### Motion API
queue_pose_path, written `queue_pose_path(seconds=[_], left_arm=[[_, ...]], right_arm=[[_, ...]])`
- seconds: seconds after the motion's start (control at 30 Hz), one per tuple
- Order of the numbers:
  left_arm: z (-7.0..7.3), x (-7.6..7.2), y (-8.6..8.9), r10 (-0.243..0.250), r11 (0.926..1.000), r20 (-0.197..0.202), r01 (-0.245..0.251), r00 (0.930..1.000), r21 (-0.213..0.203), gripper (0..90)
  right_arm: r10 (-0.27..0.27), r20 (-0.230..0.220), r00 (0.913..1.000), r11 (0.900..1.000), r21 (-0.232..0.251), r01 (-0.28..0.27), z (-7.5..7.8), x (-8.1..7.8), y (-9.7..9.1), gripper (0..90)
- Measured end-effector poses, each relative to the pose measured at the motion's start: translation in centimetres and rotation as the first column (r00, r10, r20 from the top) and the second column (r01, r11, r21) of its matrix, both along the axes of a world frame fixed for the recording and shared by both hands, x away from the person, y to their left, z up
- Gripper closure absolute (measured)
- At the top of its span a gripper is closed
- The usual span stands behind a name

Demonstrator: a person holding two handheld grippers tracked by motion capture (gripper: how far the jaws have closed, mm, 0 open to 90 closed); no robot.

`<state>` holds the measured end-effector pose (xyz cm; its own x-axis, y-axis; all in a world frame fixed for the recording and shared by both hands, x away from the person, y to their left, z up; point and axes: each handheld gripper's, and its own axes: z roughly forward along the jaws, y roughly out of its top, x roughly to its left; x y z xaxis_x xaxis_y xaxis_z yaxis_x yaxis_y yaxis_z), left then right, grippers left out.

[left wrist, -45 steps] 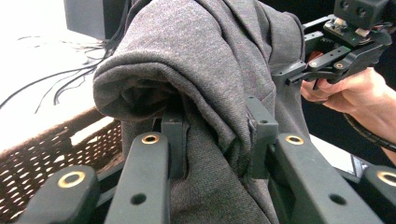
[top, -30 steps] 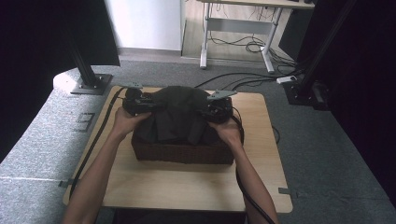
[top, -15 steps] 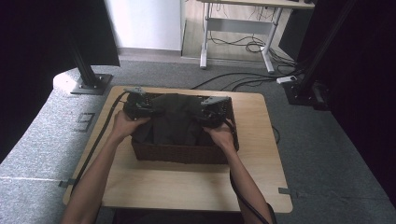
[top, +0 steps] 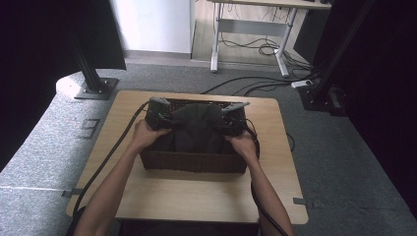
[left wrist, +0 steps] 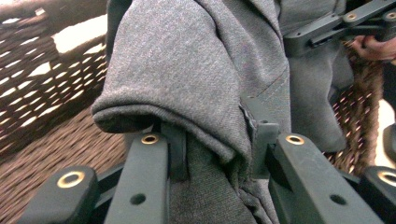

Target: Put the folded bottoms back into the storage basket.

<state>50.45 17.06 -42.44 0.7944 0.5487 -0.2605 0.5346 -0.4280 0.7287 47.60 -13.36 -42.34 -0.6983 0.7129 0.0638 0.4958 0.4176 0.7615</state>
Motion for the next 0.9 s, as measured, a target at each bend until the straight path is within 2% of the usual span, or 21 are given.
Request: queue_pose_path(seconds=[0.1,0.17,0.27,0.37,0.43,0.53,0.6,0.63,0.67,0.7,0.73,0.77,0.8,0.83,0.9], left_arm=[[0.4,-0.4,1.1,0.016,0.9978,0.009,-0.017,0.9998,0.064,67.1],[0.3,-0.6,1.6,0.028,0.9953,0.012,-0.029,0.9995,0.093,67.1],[0.0,-0.5,1.2,0.041,0.9907,0.017,-0.043,0.999,0.129,67.1],[-0.5,-0.1,-0.3,0.033,0.9886,0.012,-0.034,0.9994,0.147,67.1],[-1.0,0.1,-1.5,0.028,0.9896,-0.001,-0.028,0.9996,0.141,66.9],[-1.3,0.2,-2.5,0.035,0.9832,0.003,-0.035,0.9994,0.179,66.1],[-1.4,0.3,-2.5,0.055,0.9753,0.018,-0.058,0.9983,0.213,63.8],[-1.4,0.4,-2.5,0.075,0.9676,0.025,-0.079,0.9969,0.24,61.3],[-1.3,0.4,-2.4,0.1,0.9557,0.038,-0.106,0.9943,0.275,57.2],[-1.2,0.4,-2.2,0.114,0.9403,0.061,-0.127,0.9917,0.316,53.2],[-1.0,0.4,-1.9,0.138,0.9252,0.083,-0.159,0.9869,0.345,50.8],[-0.9,0.3,-1.6,0.157,0.9136,0.106,-0.185,0.9819,0.362,48.1],[-0.7,0.3,-1.3,0.171,0.9084,0.121,-0.204,0.9778,0.365,45.2],[-0.4,0.2,-0.9,0.182,0.9112,0.126,-0.216,0.9752,0.351,40.6],[0.1,0.1,-0.2,0.195,0.915,0.138,-0.231,0.9711,0.331,40.0]], right_arm=[[0.022,-0.013,0.9997,0.9997,0.009,-0.022,-0.5,0.3,1.4,69.0],[0.034,-0.021,0.9992,0.9994,0.003,-0.034,-0.9,0.4,2.4,69.0],[0.035,-0.034,0.9988,0.999,-0.027,-0.036,-1.1,0.6,3.3,68.9],[0.005,-0.065,0.9979,0.9988,-0.049,-0.009,-1.1,0.8,2.8,68.6],[-0.017,-0.085,0.9962,0.9976,-0.069,0.011,-1.2,1.0,1.8,68.3],[-0.043,-0.108,0.9933,0.9966,-0.074,0.035,-1.4,1.3,0.6,67.8],[-0.052,-0.12,0.9915,0.9963,-0.075,0.043,-1.6,1.5,0.4,66.9],[-0.056,-0.121,0.9911,0.9957,-0.081,0.046,-1.6,1.6,0.6,65.5],[-0.065,-0.121,0.9905,0.9943,-0.092,0.054,-1.7,1.8,0.8,62.6],[-0.082,-0.127,0.9884,0.9919,-0.106,0.069,-1.8,2.0,1.0,57.5],[-0.106,-0.126,0.9864,0.9888,-0.118,0.091,-1.9,2.3,1.1,49.4],[-0.135,-0.113,0.9844,0.9842,-0.13,0.12,-1.9,2.5,1.2,37.2],[-0.172,-0.097,0.9802,0.9768,-0.146,0.157,-1.9,2.8,1.1,27.2],[-0.2,-0.078,0.9767,0.9703,-0.154,0.186,-1.8,2.9,0.9,23.6],[-0.239,-0.04,0.9701,0.9625,-0.141,0.232,-1.2,2.9,0.3,18.2]])
